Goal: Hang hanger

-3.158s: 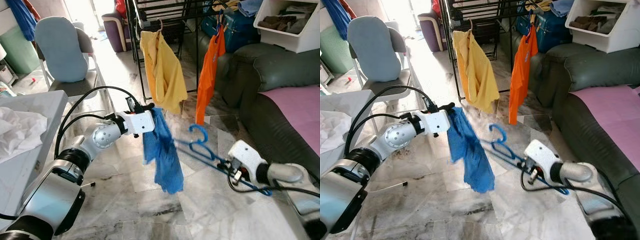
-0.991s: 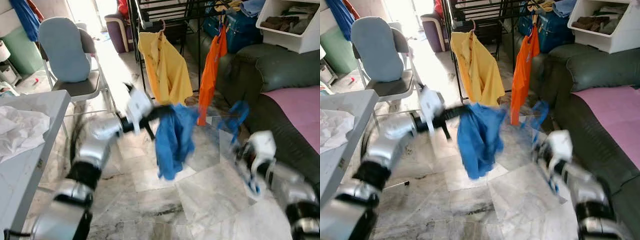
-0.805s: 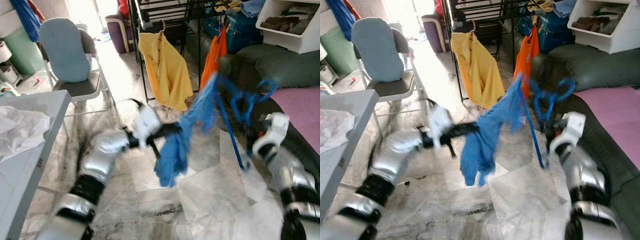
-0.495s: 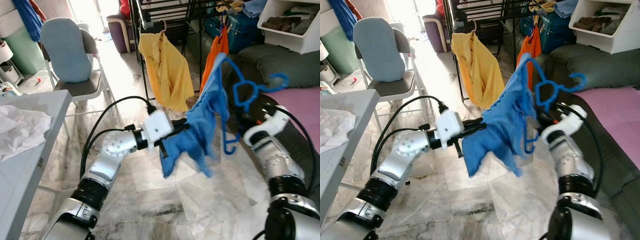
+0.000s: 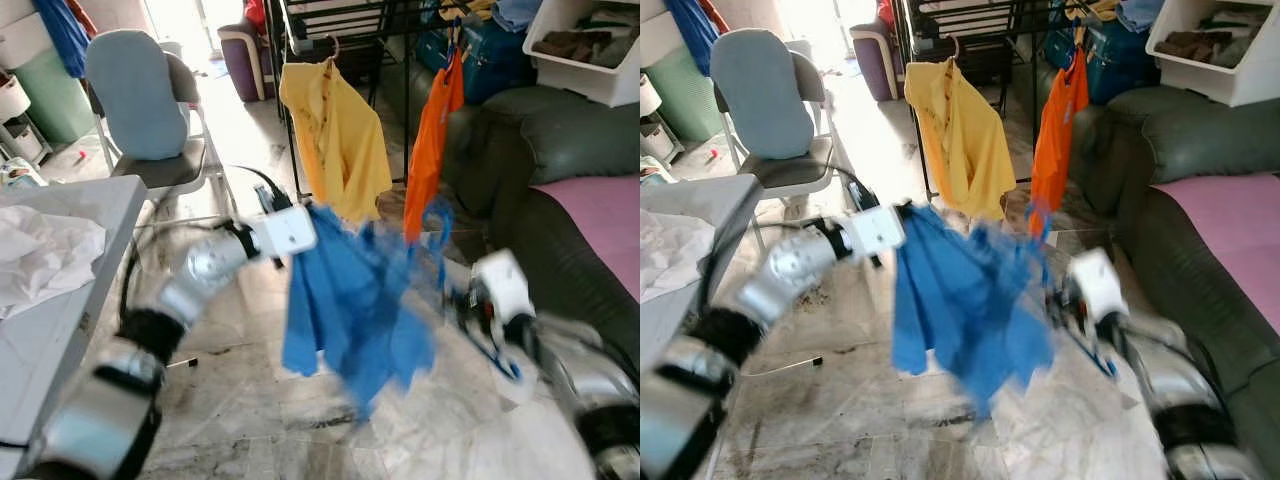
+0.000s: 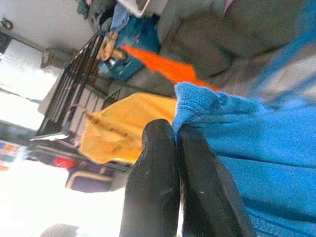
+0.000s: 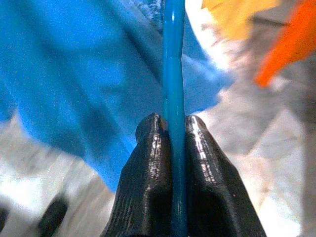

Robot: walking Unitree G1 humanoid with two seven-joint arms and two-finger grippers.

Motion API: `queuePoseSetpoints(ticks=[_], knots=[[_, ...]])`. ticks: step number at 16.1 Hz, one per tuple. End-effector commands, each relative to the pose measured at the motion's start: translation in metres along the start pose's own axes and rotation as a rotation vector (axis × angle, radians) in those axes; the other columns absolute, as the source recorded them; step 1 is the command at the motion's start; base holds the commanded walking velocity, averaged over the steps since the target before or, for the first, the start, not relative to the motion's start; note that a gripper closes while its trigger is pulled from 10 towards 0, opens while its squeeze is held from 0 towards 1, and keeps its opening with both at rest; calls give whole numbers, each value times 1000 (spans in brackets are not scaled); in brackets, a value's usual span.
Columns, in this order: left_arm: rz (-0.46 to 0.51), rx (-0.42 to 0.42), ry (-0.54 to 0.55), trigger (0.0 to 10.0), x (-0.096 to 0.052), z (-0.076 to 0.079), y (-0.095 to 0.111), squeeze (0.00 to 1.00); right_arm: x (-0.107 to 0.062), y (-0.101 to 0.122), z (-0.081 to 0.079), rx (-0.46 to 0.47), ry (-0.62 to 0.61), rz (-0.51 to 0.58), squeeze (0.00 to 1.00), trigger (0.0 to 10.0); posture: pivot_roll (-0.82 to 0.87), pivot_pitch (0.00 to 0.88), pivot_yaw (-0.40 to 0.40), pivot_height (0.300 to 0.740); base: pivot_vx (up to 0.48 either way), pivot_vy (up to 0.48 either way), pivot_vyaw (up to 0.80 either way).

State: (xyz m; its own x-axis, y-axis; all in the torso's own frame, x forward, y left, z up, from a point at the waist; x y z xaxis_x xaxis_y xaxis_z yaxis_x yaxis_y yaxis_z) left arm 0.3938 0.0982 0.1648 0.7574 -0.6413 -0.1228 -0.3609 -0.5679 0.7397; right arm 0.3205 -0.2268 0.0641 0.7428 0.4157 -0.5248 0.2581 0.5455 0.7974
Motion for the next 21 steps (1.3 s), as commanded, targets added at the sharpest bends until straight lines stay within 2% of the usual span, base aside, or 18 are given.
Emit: queuePoseSetpoints(ticks=[1,3,7,9,10,11,12,13,14,17,19,21], knots=[[-21,39,20,10000,-2,-8,-4,0,-4,23,2,-87,42,62,0,10000,-157,0,84,740,0,0,0],[-33,92,38,10000,-1,-18,-5,0,-17,20,-4,-166,148,54,0,10000,-156,0,99,740,0,0,0],[-27,132,20,10000,-1,-18,-6,0,-30,25,-19,-194,267,106,0,10000,-153,0,110,740,0,0,0],[-63,163,8,10000,-4,-18,-15,0,-38,17,-26,-245,339,58,0,10000,-148,0,115,740,0,0,0],[-108,171,15,10000,-7,-20,-23,0,-42,11,-24,-279,338,16,0,10000,-148,0,116,740,0,0,0],[-137,169,79,10000,-9,-30,-26,0,-44,3,-21,-314,329,-32,0,10000,-152,0,119,740,0,0,0],[-138,134,188,10000,-11,-46,-25,0,-46,-8,-22,-355,331,-88,0,10000,-156,0,120,740,0,0,0],[-127,108,215,10000,-11,-50,-23,0,-46,-11,-22,-358,325,-102,0,10000,-156,0,120,740,0,0,0],[-116,85,272,10000,-13,-59,-21,0,-47,-28,-26,-396,346,-179,0,10000,-153,0,118,740,0,0,0],[-117,63,308,10000,-15,-65,-21,0,-48,-39,-32,-407,375,-219,0,10000,-150,0,117,740,0,0,0],[-114,22,280,10000,-14,-59,-23,0,-46,-30,-38,-375,397,-157,0,10000,-149,0,118,740,0,0,0],[-130,18,183,10000,-9,-40,-27,0,-43,0,-44,-323,409,4,0,10000,-149,0,117,740,0,0,0]])
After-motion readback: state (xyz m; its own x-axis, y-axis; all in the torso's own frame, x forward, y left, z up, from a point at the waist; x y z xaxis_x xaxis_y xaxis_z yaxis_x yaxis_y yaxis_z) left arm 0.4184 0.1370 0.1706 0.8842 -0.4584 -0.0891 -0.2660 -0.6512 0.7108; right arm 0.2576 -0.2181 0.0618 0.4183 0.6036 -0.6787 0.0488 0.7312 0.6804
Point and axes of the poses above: a point about 5 cm out from each wrist's last joint towards the gripper, its own x axis pointing out of the wrist towards the gripper, its own y axis along the axis of the wrist's last joint, z = x × y, the point moved 3 cm from there along x, pointing out of the wrist towards the gripper, and after that the axes turned 15 degrees about -x, right-handed, at the moved point
